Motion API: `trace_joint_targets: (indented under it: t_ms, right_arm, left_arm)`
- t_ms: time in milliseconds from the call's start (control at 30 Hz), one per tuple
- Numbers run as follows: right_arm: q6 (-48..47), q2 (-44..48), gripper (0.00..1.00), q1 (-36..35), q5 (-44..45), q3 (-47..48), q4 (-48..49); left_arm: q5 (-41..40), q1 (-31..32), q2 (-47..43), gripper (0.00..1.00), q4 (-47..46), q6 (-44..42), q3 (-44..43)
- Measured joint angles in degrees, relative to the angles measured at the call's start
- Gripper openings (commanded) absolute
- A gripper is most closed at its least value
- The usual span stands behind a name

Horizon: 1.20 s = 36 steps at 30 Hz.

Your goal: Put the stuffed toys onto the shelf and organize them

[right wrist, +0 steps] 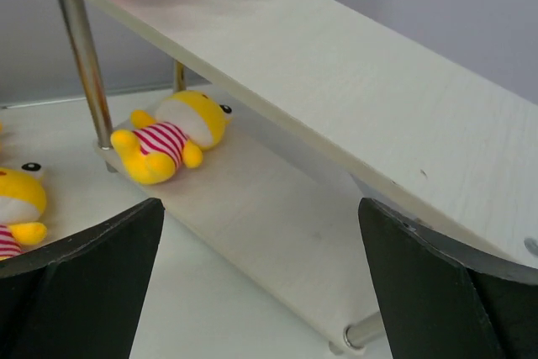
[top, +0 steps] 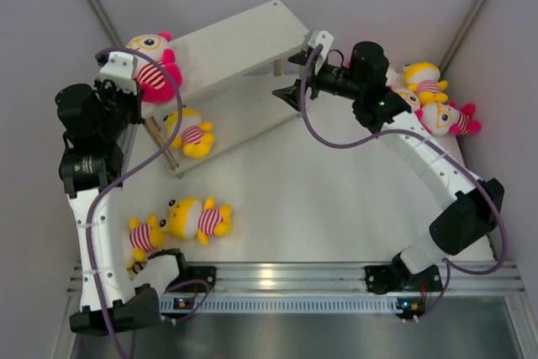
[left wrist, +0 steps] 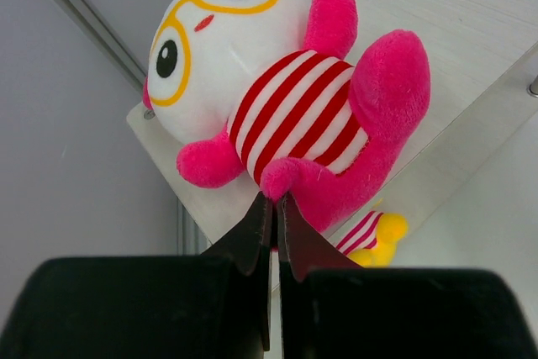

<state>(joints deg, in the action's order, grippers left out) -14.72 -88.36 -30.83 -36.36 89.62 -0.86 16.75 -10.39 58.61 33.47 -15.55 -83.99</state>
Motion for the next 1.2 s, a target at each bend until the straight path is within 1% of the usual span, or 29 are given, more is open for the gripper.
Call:
trace_joint_targets:
  t_ms: [67, 100, 133, 167, 233, 300, 367, 400, 467, 500, 567, 633, 733, 767, 833, 867, 1000, 1100, 1200]
  right_arm:
    - [1.25, 0.22, 1.00, 2.27, 0.59, -1.53, -0.02]
    - [1.90, 0.44, 0.99, 3.39, 0.94, -2.38, 0.09]
    - [2.54, 0.79, 0.99, 4.07, 1.33, -3.43, 0.04]
    - [3.02, 1.05, 1.00, 5.27, 1.57, -3.98, -0.02]
    - [4.42, 1.70, 0.99, 6.84, 2.69, -5.03, -0.02]
    - [6.45, 2.69, 0.99, 8.81, 4.72, -6.12, 0.07]
    - [9.18, 3.52, 1.00, 11.21, 7.45, -7.13, 0.15]
    - [10.78, 3.89, 0.99, 12.74, 9.55, -7.61, 0.28]
    - [14.58, 4.11, 0.99, 16.72, 14.84, -8.46, 0.02]
    - [16.20, 4.09, 0.99, 18.58, 17.29, -8.70, -0.39]
    - [20.65, 3.96, 0.93, 24.00, 22.88, -9.44, -2.27]
    - [24.30, 3.85, 0.92, 29.11, 27.34, -10.86, -3.45]
    - [28.17, 3.89, 0.92, 35.19, 36.06, -15.93, -3.43]
    - [29.42, 4.17, 0.92, 36.44, 39.65, -19.52, -2.49]
    - [31.17, 4.52, 0.90, 37.05, 43.21, -25.53, -2.10]
    - [32.20, 4.59, 0.87, 37.35, 44.04, -28.65, -2.01]
    - [36.00, 4.57, 0.85, 40.26, 43.32, -36.50, -0.31]
    - [37.24, 3.91, 0.84, 43.80, 41.70, -37.55, 2.51]
    - [37.46, 2.27, 0.82, 45.79, 40.02, -37.35, 6.71]
  left_arm:
    - [-0.17, 0.00, 0.02, 0.00, -0.02, -0.22, -0.02]
    - [-0.24, 0.00, 0.04, 0.09, -0.02, -0.35, -0.02]
    - [-0.33, 0.00, 0.07, 0.19, -0.02, -0.55, -0.02]
    - [-0.39, 0.00, 0.04, 0.46, -0.02, -0.72, -0.02]
    - [-0.94, 0.00, 0.04, 0.65, 0.00, -1.18, -0.13]
    - [-1.73, -0.02, 0.04, 0.75, 0.02, -0.98, -0.46]
    - [-2.99, -0.02, 0.04, 0.78, 0.46, -0.87, -1.27]
    - [-3.65, -0.02, 0.04, 0.84, 0.85, -0.83, -1.92]
    - [-4.94, -0.02, -0.04, 0.88, 1.55, -0.85, -3.52]
    - [-5.81, -0.02, -0.17, 0.89, 2.03, -0.68, -4.39]
    - [-7.58, -0.02, -1.01, 0.90, 3.61, -0.57, -6.29]
    - [-8.44, -0.02, -2.32, 0.90, 5.77, -0.55, -7.80]
    - [-8.11, -0.02, -5.42, 0.90, 10.84, -0.92, -9.29]
    - [-7.41, -0.02, -6.82, 0.90, 13.14, -1.11, -9.31]
    - [-6.78, 0.00, -9.31, 0.90, 16.61, -1.27, -8.85]
    - [-6.60, -0.02, -10.71, 0.90, 17.97, -1.36, -8.20]
    - [-7.26, 0.00, -13.09, 0.89, 22.91, -2.43, -6.10]
    - [-7.80, 0.28, -12.22, 0.89, 25.53, -3.19, -5.44]
    - [-7.80, 0.63, -11.23, 0.89, 27.19, -3.85, -5.07]
